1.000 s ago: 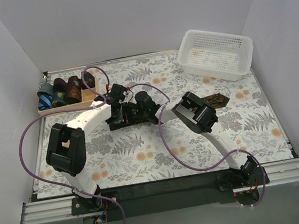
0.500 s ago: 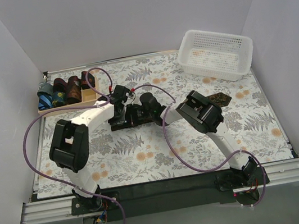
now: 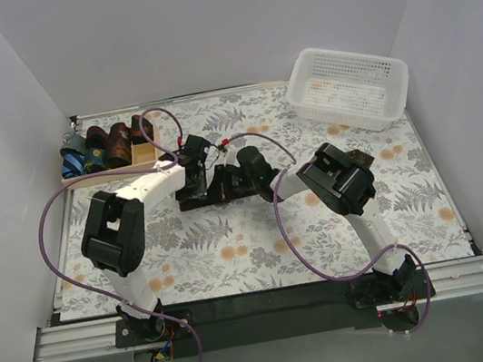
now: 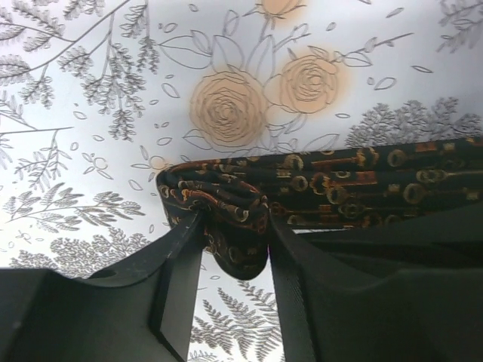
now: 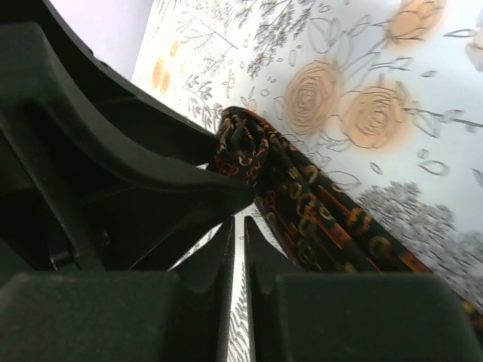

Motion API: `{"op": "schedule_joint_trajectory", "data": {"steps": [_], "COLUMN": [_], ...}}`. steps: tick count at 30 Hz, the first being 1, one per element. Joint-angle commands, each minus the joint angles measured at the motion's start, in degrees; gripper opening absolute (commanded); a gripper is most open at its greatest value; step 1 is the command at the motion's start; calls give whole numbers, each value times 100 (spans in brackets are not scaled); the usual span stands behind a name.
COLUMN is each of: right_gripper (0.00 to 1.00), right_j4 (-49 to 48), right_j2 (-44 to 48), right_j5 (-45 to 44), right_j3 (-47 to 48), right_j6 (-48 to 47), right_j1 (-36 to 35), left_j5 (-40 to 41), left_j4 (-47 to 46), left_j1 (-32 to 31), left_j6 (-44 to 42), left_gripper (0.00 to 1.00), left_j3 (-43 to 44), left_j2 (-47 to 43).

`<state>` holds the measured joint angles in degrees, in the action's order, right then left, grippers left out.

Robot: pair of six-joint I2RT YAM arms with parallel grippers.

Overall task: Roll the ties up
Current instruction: Roll the tie

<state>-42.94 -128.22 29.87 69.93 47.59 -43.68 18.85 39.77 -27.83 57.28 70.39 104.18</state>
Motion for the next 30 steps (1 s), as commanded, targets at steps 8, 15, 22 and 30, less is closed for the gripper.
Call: {"op": "schedule_joint_trajectory", "data": {"steps": [8,15,22,30], "right_gripper": [14,14,14,14], "right_j4": [-127,66,250,532], "right_j2": [781,1036,1150,1405], "right_j5": [-113,-165,-236,-315], "right_j3": [-576,-814,-937,-946], "right_j6": [-478,-777,-1006,-1393], "right_j1": [255,325,334,325], "left_j5": [-426,-417,-567,-567], "left_j4": [-215,-400,-654,-742], "left_j1": [-20,-20,-20,-20], "left_j6": [196,214,284,284], "left_gripper": [41,40,30,29], "left_j3": [212,63,-122,-395], "left_j2": [-302,-258,-91,-319]}}
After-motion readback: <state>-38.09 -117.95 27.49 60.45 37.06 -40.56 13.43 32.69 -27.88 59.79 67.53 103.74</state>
